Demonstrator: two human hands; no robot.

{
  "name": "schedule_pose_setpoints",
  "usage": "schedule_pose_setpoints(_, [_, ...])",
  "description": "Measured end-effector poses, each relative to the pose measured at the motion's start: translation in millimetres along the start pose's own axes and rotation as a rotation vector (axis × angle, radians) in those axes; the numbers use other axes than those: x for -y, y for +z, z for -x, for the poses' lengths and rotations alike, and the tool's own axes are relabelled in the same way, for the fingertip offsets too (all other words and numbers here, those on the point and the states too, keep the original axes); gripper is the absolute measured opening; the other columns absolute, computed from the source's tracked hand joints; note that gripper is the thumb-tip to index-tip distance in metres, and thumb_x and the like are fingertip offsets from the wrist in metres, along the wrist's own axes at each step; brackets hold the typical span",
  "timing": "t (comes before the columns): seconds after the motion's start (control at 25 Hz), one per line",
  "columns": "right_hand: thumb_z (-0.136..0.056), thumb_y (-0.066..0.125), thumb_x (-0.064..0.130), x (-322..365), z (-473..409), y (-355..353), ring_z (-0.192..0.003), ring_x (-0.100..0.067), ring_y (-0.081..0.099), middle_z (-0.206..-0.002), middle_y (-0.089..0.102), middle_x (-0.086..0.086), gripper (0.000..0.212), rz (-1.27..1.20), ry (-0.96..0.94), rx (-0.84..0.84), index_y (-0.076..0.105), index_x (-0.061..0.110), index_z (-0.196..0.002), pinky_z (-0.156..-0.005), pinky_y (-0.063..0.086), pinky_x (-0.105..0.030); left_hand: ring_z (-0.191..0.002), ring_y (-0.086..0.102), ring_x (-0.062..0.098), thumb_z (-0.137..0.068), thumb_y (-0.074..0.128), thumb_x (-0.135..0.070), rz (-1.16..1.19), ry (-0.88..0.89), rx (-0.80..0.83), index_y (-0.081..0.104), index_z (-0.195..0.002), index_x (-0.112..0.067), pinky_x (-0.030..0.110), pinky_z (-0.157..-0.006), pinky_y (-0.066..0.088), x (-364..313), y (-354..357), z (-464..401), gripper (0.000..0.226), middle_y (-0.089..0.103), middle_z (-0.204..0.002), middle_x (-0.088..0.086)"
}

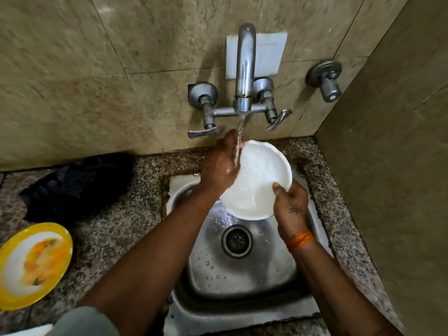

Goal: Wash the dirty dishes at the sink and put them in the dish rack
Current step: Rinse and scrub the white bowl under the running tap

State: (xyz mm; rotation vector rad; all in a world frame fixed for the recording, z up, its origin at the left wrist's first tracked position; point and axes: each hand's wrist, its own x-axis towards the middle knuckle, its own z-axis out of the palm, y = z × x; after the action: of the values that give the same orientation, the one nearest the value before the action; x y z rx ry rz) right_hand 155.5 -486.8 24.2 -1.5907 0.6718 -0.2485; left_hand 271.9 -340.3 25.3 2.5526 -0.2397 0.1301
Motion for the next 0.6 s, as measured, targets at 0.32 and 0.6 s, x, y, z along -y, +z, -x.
schedule_pose_setpoints(0.32, [-0.098, 0.062, 0.014, -9, 4, -1, -0.094, -0.030, 0.072, -0.104, 0.076, -0.010, 0.011, -0.068, 0.208, 0.193, 0.071, 0.020, -0.101, -0.086, 0.059, -0.052, -0.101, 0.076, 0.033, -0.100, 0.062, -0.029, 1.101, -0.758, 0.526, 0.063, -0.129, -0.025, 0.055, -0.077, 0.062, 42, -40, 79, 0.029, 0.078, -0.112, 0.007])
schedule_pose_setpoints(0.6, [-0.103, 0.023, 0.057, -22, 17, 42, -0.154, -0.035, 0.021, -0.165, 0.030, -0.015, 0.070, 1.144, -0.727, 0.400, 0.035, 0.013, -0.157, -0.123, 0.013, -0.062, -0.103, 0.071, 0.038, -0.102, 0.057, -0.025, 1.141, -0.909, 0.081, 0.057, -0.136, -0.018, 0.054, -0.072, 0.063, 23, -21, 63, 0.035, 0.070, -0.123, 0.013])
